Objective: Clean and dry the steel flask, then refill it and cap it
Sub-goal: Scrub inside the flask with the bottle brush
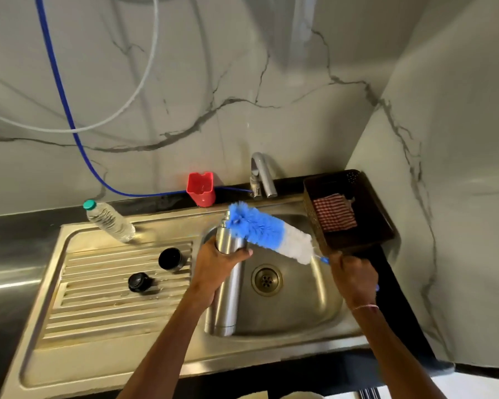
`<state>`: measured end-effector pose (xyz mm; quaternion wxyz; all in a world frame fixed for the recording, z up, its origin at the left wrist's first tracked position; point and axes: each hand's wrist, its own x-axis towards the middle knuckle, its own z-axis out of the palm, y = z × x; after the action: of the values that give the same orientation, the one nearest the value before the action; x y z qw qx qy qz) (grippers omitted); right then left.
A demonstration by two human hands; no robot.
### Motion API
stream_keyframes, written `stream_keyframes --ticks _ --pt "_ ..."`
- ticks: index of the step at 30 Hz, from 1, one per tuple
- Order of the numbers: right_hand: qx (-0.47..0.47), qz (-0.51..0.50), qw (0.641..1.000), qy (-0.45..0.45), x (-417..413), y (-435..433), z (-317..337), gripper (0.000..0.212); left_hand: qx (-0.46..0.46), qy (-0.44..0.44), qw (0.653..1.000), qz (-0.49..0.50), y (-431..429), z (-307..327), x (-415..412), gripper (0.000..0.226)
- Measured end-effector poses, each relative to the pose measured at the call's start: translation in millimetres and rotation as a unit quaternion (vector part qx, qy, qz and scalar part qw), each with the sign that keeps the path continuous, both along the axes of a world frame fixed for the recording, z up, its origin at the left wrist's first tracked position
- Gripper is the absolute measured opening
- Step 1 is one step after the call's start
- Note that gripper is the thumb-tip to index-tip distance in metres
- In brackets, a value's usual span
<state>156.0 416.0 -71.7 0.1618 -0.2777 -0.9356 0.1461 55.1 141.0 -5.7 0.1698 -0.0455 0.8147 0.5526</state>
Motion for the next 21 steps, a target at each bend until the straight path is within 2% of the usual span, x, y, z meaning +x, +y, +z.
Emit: stream_keyframes --ticks 2,5,8,10,13,18,19,21 --pt "0.002 0.013 1.0 0.009 -1.9 -3.6 1.3 0.054 -0.021 -0.012 0.999 -0.027 4.4 -2.9 3.1 0.07" --pt "0.069 0.054 0.996 0.025 -30.1 -28.4 11.1 0.048 -0.049 -0.017 0.997 -0.063 18.5 -5.8 9.2 0.085" --pt "0.048 0.033 0.998 0.026 -30.8 -22.7 5.9 0.052 -0.062 -0.042 0.996 -0.052 17.6 -6.8 7.0 0.098" --pt "0.028 0.004 1.0 0.001 -9.3 -6.3 -3.4 0.053 -0.038 -0.063 0.997 -0.031 8.7 -8.5 4.3 0.1" --pt "-0.027 -0.012 0.999 -0.042 4.8 1.6 -8.5 0.061 -0.015 -0.086 0.996 -0.033 4.2 -9.4 9.0 0.078" --pt "0.005 0.047 0.999 0.015 -35.6 -31.9 15.8 0.047 -0.047 -0.058 0.994 -0.08 22.7 -10.5 20.1 0.029" --pt "0.003 0.042 0.999 0.017 -36.9 -30.9 17.6 0.046 -0.046 -0.059 0.994 -0.075 23.0 -10.1 19.8 0.025" --pt "0.0 -0.004 1.0 0.007 -25.3 -17.1 9.4 0.05 -0.019 -0.087 0.995 -0.046 18.2 -9.2 18.4 0.035"
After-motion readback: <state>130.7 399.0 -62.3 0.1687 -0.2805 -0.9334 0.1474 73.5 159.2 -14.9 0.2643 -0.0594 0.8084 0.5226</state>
